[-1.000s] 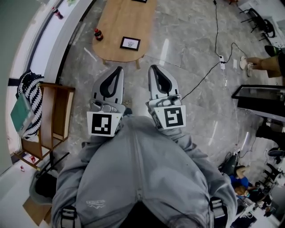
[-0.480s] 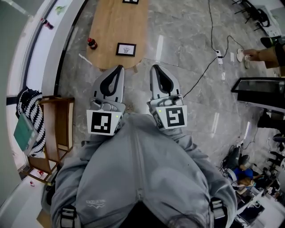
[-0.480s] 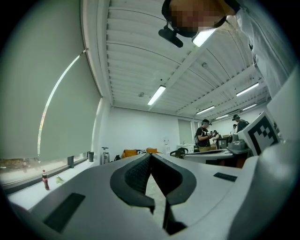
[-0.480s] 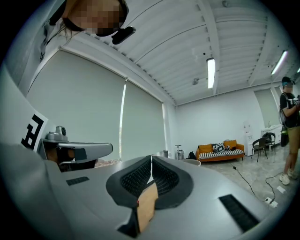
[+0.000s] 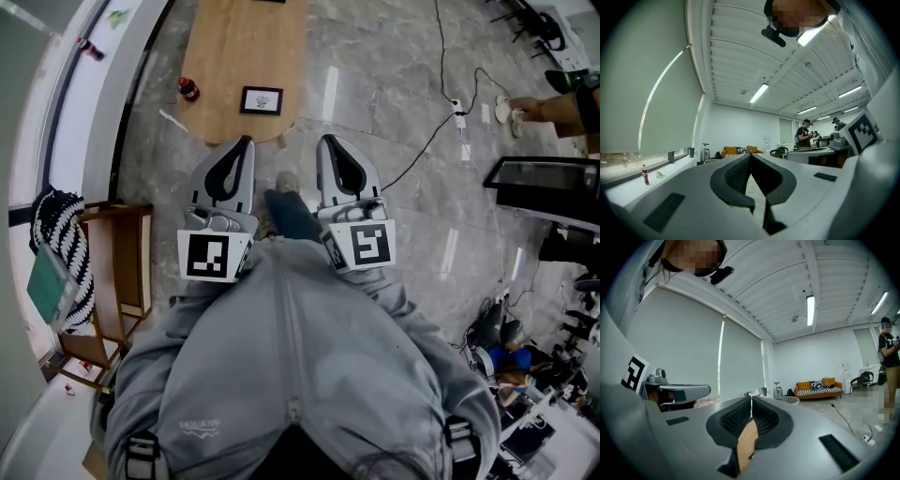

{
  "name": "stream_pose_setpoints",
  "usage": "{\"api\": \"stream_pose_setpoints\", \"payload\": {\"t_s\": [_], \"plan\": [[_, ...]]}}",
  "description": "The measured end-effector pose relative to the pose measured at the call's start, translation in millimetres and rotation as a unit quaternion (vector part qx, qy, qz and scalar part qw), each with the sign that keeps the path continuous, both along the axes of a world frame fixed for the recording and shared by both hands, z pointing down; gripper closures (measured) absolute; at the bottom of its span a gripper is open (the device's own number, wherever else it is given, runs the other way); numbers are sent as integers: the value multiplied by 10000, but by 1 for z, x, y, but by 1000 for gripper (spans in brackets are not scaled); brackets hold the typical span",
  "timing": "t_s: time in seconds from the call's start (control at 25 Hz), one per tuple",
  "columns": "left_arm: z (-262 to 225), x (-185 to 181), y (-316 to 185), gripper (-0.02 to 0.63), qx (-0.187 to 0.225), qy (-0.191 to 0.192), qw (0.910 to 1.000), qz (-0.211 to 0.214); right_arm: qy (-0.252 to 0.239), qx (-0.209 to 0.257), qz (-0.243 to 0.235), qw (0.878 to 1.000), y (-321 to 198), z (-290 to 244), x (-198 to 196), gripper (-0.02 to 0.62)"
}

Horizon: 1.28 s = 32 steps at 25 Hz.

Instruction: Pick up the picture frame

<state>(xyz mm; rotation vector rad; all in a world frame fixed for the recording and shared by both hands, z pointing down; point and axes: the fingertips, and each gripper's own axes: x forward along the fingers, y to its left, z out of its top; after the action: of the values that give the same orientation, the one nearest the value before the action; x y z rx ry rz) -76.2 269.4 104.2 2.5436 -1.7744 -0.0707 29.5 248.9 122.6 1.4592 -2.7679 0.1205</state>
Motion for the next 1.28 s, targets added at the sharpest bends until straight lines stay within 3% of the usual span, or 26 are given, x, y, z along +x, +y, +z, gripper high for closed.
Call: {"api": "stream_pose_setpoints", "payload": {"t_s": [0.48,0.88,1.28], "plan": [[15,-8,-47,589,-94,-10,9999,-87,-56,-51,-218,9997,-48,14,-15,563],[25,-14,-158,589,-254,-15,9995,-179,88,-164,-468,9987,-159,25,-27,563],[25,-19,-275,589,-260,-143,9978,-593,77,-243,-855,9960,-276,36,-30,563]]}}
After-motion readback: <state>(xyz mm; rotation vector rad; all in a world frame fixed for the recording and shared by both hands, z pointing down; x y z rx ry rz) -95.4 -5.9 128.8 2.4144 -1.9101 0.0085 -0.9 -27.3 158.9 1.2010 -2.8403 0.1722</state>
